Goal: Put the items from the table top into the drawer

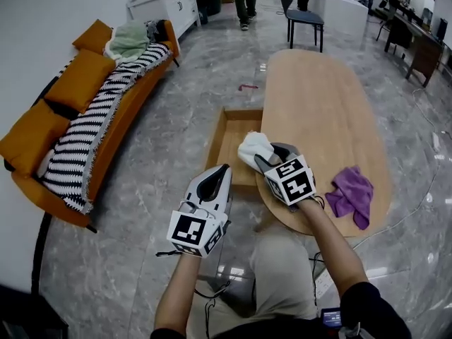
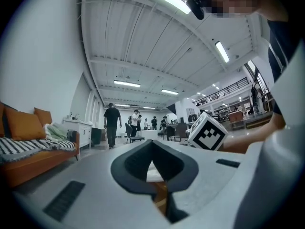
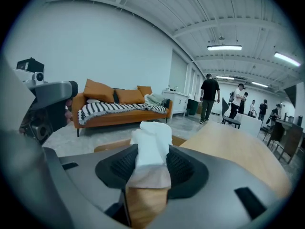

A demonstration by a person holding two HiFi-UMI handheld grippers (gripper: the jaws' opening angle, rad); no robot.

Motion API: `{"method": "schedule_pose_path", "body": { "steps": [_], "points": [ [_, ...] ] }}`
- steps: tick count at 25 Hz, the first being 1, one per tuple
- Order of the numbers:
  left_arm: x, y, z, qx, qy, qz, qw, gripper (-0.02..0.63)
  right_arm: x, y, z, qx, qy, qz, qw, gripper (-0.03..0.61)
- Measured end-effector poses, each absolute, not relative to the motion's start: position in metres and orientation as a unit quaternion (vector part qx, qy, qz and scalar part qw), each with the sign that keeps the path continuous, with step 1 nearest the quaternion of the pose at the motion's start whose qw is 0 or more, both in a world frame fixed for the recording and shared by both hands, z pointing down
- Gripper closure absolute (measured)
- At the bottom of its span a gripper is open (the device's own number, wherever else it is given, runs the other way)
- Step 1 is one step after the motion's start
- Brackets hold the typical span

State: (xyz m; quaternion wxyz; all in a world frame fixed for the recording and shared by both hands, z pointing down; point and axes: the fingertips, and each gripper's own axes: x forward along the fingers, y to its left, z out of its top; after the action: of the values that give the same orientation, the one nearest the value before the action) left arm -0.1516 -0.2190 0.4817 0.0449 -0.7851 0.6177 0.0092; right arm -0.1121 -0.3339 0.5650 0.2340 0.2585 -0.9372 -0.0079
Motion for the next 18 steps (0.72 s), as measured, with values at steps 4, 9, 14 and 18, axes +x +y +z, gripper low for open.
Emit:
{"method": "schedule_pose_path", "body": {
  "steps": [4, 9, 14, 18],
  "points": [
    [-0.162, -0.214, 0.479, -0.777, 0.627, 0.01, 0.048, 0.609, -0.133, -0.325, 0.568, 0.239, -0.941, -0.01, 0.24, 0.379],
    [-0.174, -0.207, 0.481, -0.767, 0.64, 0.011, 0.046, 0.609, -0.155, -0.317, 0.571, 0.22, -0.944, -0.013, 0.246, 0.379],
    [-0.191, -0.199, 0.483, -0.755, 0.654, 0.011, 0.045, 0.609, -0.177, -0.313, 0.576, 0.202, -0.943, -0.024, 0.262, 0.379],
    [-0.199, -0.197, 0.484, -0.748, 0.662, 0.011, 0.044, 0.609, -0.192, -0.311, 0.582, 0.186, -0.942, -0.036, 0.278, 0.379]
  ]
}}
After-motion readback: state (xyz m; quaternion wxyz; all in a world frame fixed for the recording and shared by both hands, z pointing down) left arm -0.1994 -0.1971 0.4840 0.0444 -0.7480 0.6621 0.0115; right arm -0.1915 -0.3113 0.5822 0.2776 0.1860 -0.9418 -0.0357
